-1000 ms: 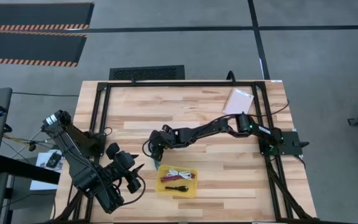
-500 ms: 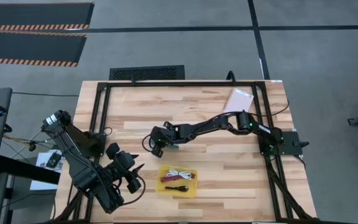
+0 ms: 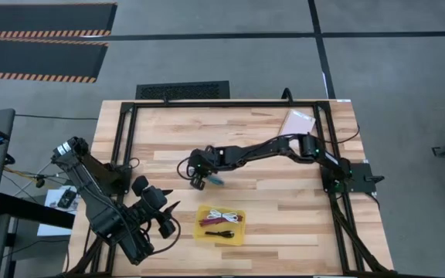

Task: Pick and place USB-C Cables
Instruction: Put the blue charger cable into the yellow bin

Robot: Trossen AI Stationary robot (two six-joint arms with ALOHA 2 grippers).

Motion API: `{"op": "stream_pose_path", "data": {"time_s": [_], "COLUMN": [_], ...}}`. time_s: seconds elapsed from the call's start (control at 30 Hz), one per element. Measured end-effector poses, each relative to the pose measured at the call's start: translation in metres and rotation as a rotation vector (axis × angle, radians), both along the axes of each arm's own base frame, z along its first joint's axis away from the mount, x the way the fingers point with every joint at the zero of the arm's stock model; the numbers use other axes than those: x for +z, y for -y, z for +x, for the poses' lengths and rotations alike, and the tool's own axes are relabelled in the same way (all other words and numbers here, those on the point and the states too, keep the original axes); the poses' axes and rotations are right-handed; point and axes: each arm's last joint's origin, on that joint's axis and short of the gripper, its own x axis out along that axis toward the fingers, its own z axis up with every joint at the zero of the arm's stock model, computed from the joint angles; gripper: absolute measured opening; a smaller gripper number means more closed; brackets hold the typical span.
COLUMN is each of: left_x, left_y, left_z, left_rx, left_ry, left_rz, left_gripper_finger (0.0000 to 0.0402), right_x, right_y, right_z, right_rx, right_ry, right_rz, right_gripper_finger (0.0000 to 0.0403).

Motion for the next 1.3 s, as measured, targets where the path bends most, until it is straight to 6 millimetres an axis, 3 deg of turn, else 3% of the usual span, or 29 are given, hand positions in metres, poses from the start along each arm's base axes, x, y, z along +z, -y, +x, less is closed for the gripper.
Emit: {"op": "stream_pose_path", "data": {"time_s": [0.17, 0.47, 0.57, 0.73, 0.97, 1.07, 1.2, 1.3], "left_x": [0.001, 0.004, 0.004, 0.004, 0.004, 0.004, 0.004, 0.004], "left_y": [-0.003, -0.009, -0.010, -0.012, -0.012, -0.012, -0.012, -0.012], "left_z": [-0.001, -0.001, 0.001, 0.002, 0.003, 0.003, 0.003, 0.003], "left_rx": [0.005, 0.016, 0.023, 0.031, 0.034, 0.035, 0.035, 0.037], "left_ry": [0.008, 0.065, 0.072, 0.074, 0.074, 0.076, 0.076, 0.078], "left_rz": [0.043, 0.162, 0.169, 0.172, 0.166, 0.160, 0.160, 0.158], "left_gripper_finger": [0.0179, 0.0179, 0.0179, 0.0179, 0.0179, 0.0179, 0.0179, 0.0179], "right_x": [0.027, 0.109, 0.118, 0.092, 0.017, -0.005, -0.018, -0.021], "right_y": [0.002, 0.006, 0.008, 0.008, -0.015, -0.025, -0.031, -0.030], "right_z": [-0.009, -0.036, -0.045, -0.042, -0.030, -0.027, -0.023, -0.022], "right_rx": [0.016, 0.015, 0.015, 0.004, 0.074, 0.102, 0.111, 0.098], "right_ry": [0.002, 0.109, 0.080, -0.034, -0.210, -0.255, -0.255, -0.259], "right_rz": [-0.023, -0.080, -0.085, -0.070, -0.044, -0.036, -0.038, -0.030], "right_gripper_finger": [0.0002, 0.0002, 0.0015, 0.0080, 0.0185, 0.0218, 0.0237, 0.0230]}}
